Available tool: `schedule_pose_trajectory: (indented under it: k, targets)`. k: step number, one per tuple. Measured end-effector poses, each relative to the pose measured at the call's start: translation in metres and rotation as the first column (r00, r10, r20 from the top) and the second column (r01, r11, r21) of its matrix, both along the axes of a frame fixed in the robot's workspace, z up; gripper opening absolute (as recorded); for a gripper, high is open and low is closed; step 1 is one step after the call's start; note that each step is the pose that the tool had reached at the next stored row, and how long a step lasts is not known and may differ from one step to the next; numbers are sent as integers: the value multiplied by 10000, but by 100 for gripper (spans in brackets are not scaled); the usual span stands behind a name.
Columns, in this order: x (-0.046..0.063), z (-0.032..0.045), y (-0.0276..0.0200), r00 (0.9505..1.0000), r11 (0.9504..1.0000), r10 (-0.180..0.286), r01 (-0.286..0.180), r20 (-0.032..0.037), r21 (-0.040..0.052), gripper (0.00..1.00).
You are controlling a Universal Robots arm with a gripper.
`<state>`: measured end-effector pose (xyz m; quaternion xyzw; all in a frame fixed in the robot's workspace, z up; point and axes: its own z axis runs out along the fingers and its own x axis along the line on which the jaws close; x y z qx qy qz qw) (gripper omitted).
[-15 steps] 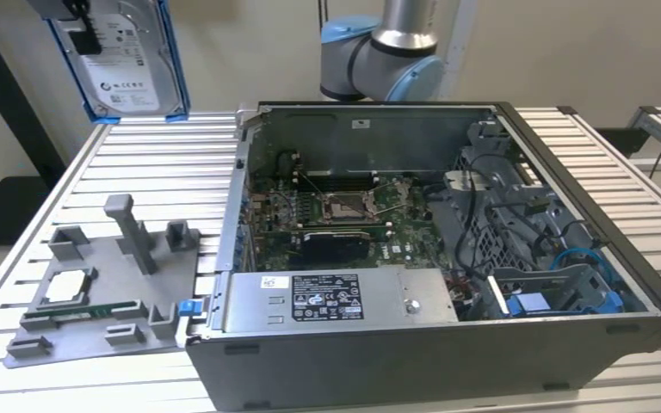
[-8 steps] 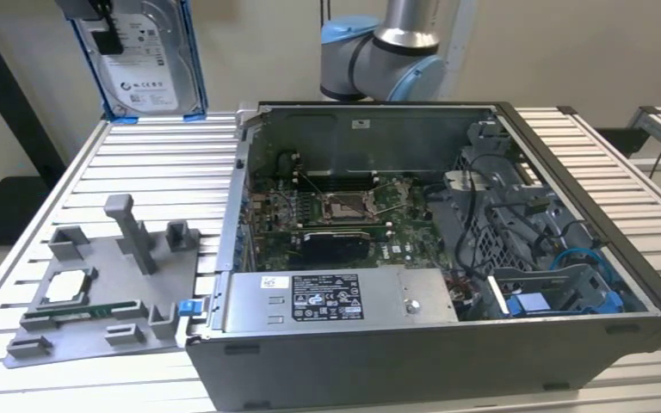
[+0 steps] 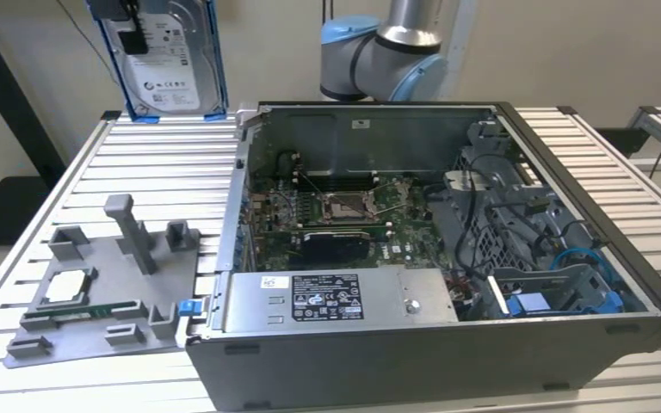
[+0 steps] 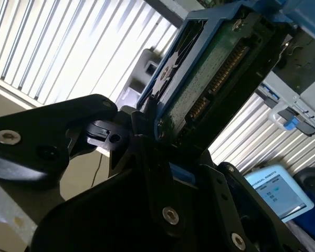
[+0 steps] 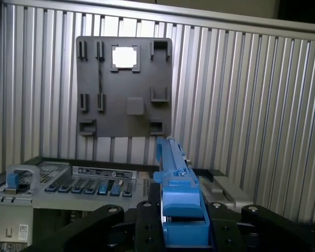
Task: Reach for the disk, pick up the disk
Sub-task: 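Pick up the disk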
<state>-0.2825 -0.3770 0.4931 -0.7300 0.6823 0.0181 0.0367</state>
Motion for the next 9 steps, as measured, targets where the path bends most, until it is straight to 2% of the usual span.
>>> schedule_pose_trajectory:
  k: [9]
  targets:
    - [287,0,0,10000,10000,0,0,-1,0,0]
